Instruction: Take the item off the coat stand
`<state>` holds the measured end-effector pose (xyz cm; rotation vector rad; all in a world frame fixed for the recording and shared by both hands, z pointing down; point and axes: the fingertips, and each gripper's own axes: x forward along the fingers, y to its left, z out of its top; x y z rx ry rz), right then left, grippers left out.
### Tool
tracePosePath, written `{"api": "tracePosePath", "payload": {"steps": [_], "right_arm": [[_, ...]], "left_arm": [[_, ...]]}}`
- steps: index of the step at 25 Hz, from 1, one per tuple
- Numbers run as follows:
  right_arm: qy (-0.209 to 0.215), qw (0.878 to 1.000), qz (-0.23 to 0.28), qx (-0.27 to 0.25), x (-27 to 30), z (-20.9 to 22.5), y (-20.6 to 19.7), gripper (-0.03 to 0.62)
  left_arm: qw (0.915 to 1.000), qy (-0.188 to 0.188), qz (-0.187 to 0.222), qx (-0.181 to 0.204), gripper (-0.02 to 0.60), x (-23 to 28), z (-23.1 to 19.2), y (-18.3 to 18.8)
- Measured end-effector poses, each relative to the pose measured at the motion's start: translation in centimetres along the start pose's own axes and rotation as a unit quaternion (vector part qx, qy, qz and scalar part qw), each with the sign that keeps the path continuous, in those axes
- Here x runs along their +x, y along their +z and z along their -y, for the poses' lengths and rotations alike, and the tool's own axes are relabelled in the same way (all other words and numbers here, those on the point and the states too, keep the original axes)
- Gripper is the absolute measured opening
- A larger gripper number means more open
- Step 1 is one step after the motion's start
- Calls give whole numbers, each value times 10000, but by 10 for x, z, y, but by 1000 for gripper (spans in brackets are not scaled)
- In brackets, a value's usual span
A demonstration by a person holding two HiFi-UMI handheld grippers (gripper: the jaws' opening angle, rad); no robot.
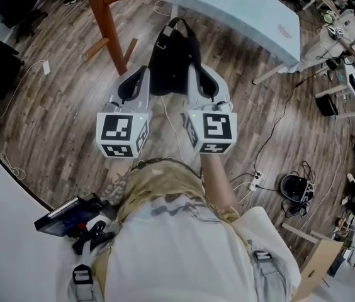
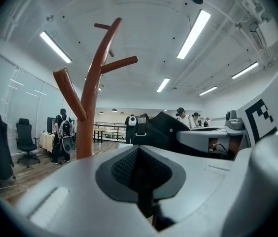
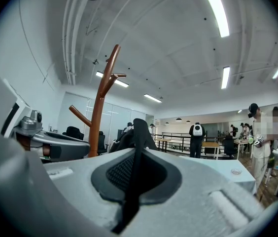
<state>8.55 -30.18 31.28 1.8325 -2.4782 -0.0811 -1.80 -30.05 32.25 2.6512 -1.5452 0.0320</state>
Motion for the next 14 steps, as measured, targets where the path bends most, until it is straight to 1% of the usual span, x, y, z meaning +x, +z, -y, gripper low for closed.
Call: {"api": "tracePosePath", "payload": {"steps": [14], "right_arm": [[27, 10000, -63, -39, -1, 1, -1, 2]], "left_arm": [[9999, -85, -75, 0, 2, 2, 4, -3]]}}
